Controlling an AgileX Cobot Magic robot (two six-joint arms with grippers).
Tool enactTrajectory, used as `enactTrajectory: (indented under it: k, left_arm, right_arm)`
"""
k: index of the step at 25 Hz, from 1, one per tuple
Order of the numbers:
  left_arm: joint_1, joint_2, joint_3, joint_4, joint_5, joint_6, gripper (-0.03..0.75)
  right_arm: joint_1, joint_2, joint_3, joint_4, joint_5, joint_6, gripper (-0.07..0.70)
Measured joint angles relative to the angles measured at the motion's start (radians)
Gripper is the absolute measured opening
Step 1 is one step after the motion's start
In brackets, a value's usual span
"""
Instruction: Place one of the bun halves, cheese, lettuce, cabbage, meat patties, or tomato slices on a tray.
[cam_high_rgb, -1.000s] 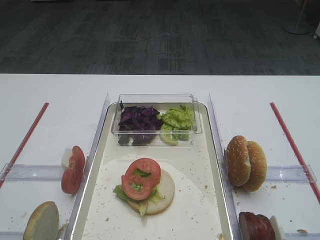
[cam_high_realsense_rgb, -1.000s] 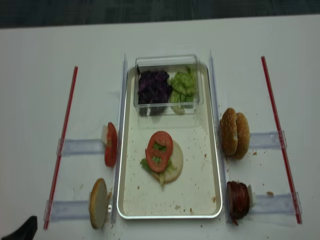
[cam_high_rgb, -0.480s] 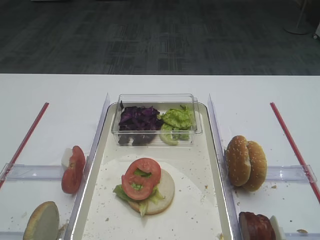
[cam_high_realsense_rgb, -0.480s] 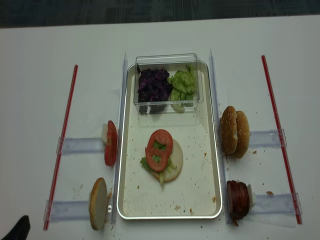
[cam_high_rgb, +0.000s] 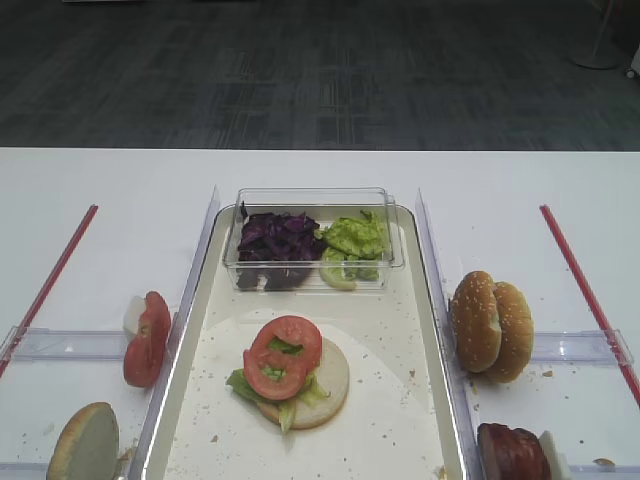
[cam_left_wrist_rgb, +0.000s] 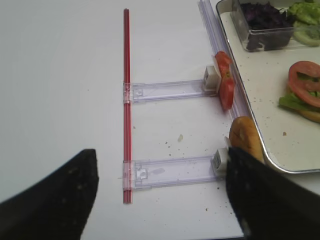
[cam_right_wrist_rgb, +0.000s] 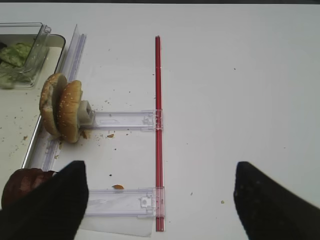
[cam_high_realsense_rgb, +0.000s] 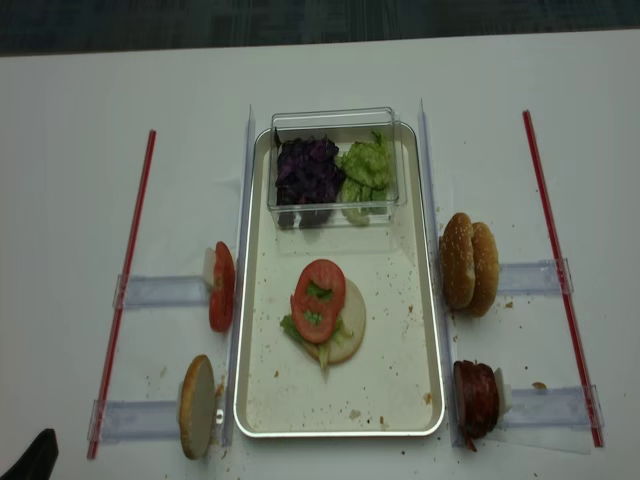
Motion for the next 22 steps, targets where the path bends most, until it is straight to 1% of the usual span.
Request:
enactTrajectory:
  k: [22]
  left_arm:
    - [0.000,-0.002,0.000,0.002,-0.002,0.000,0.492]
  right_arm:
    - [0.000,0.000,0.000,0.000,0.000,-0.004,0.613]
